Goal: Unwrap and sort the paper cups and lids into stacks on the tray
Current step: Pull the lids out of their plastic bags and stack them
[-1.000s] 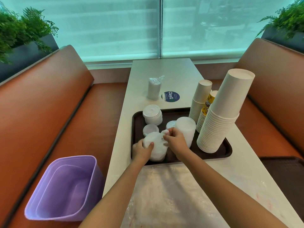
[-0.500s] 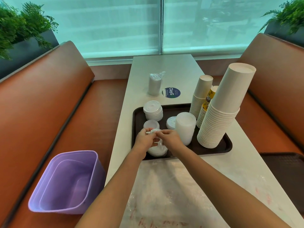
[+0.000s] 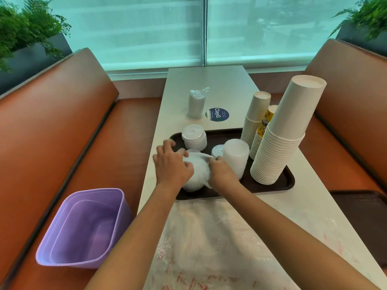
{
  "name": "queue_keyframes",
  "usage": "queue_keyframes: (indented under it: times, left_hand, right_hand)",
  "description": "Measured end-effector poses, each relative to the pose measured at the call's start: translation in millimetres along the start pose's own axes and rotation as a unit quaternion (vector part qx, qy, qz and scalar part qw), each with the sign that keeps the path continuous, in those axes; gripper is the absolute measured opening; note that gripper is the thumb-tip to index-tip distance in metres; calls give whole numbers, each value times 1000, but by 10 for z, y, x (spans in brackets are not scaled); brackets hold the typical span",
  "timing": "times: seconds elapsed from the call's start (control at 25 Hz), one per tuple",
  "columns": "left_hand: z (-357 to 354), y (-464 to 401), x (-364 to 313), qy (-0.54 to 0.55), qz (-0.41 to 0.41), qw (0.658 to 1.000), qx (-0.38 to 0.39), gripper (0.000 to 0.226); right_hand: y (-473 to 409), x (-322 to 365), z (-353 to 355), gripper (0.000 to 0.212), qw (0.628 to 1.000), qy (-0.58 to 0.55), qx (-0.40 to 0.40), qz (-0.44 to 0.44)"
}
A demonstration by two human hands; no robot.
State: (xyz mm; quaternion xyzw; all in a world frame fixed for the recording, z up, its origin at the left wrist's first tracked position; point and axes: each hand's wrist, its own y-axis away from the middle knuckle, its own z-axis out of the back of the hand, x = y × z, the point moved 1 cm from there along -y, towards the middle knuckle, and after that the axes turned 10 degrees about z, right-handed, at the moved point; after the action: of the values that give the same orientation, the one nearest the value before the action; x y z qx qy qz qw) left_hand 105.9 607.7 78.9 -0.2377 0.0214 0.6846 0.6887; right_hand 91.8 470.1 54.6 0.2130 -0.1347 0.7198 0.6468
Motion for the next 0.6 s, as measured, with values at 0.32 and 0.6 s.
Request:
queue_keyframes:
  times: [0.32, 0.6]
  left_hand:
    - [-408, -27, 67, -142, -14, 968, 206, 58]
    - [-253, -152, 75, -145, -33, 953, 264, 61]
  right_hand:
    - [27, -12, 20, 56, 998, -42, -29, 33]
    - [127, -33, 16, 37, 988, -66, -135, 41]
